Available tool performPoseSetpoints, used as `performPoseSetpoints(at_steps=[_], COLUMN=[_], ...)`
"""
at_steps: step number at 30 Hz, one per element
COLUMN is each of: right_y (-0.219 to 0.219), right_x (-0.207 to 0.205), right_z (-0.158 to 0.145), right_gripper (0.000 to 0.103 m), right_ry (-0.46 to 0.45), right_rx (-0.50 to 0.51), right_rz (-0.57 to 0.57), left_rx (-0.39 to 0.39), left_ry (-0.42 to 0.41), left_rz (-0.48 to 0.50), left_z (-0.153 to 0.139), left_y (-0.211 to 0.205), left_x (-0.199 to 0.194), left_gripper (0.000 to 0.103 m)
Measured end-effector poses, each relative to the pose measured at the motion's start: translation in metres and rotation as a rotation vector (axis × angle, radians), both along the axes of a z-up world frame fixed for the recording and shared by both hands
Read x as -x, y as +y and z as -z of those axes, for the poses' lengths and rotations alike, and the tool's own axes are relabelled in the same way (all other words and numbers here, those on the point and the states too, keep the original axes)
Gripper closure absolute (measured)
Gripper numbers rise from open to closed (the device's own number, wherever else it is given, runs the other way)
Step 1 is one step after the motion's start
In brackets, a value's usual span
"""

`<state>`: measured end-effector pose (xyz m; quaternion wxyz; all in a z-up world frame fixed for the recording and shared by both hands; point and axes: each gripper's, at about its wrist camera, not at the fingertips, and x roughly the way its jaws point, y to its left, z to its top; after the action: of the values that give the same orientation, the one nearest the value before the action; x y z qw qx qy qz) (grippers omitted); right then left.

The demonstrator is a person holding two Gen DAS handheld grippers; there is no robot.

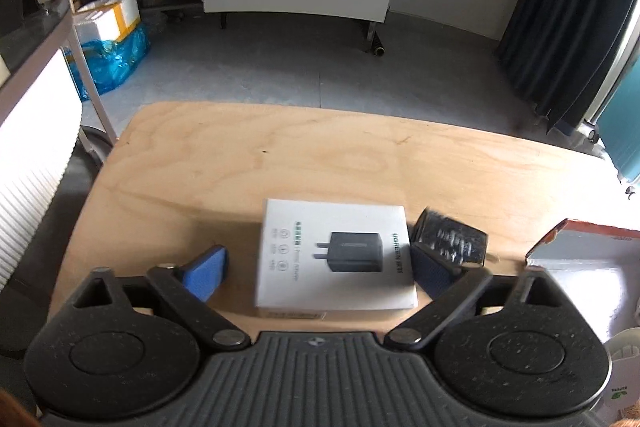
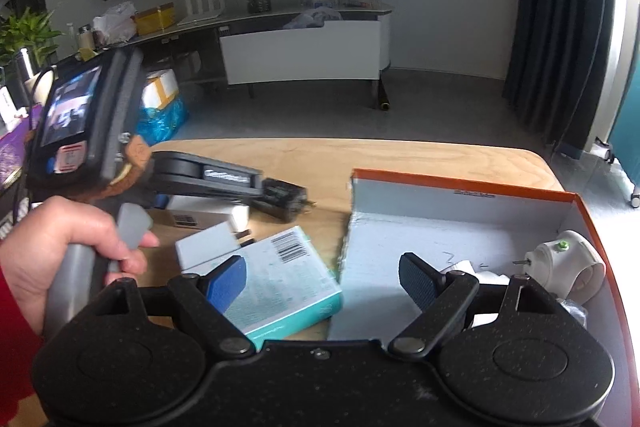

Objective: Organize rigid objects
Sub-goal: 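Grasp the white charger box with the left tool while the right tool reaches toward the table, then lift the white charger box with the left tool while the right tool grasps a white adapter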

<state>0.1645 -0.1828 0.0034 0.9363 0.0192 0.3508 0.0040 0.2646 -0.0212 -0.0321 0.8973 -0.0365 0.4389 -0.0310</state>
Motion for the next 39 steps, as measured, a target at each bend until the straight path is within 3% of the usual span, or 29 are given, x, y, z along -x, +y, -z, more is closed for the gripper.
performPoseSetpoints(at_steps=[1,5,8,14,20,23,27,29,31,36,39], right_y=[-0.003,-0.011,-0.008,0.033,0.081,0.094,0.097,0.094,0.089,0.093,0.094], right_x=[-0.002,-0.014,-0.021,-0.026,-0.054,-0.067,-0.082,-0.089,-0.093,-0.084,-0.071], right_z=[0.0,-0.004,-0.003,0.002,0.02,0.032,0.046,0.05,0.05,0.049,0.038], right_gripper=[0.004,0.004,0.004,0.004,0.004,0.004,0.004,0.005,0.025,0.025,0.025], right_ry=[0.006,0.036,0.042,0.033,0.073,0.099,0.159,0.179,0.188,0.172,0.119], right_rx=[0.003,-0.021,-0.006,-0.082,0.013,0.108,0.204,0.195,0.142,0.126,0.087], right_rz=[0.011,0.069,0.06,-0.17,-0.364,-0.43,-0.438,-0.428,-0.413,-0.423,-0.422], left_rx=[-0.031,-0.05,-0.023,-0.022,0.012,0.006,0.021,0.029,0.03,0.043,0.039], left_ry=[-0.022,-0.053,-0.07,-0.102,-0.121,-0.139,-0.153,-0.158,-0.161,-0.166,-0.176], left_rz=[0.013,0.048,0.016,-0.055,-0.098,-0.108,-0.107,-0.105,-0.102,-0.116,-0.136], left_z=[0.0,-0.001,-0.005,-0.023,-0.04,-0.044,-0.045,-0.045,-0.043,-0.043,-0.046], left_y=[0.0,0.0,0.012,0.046,0.076,0.085,0.088,0.087,0.085,0.093,0.093], left_x=[0.002,0.006,0.016,0.044,0.081,0.095,0.106,0.108,0.107,0.115,0.12], left_gripper=[0.025,0.025,0.025,0.024,0.024,0.024,0.024,0.024,0.024,0.024,0.024])
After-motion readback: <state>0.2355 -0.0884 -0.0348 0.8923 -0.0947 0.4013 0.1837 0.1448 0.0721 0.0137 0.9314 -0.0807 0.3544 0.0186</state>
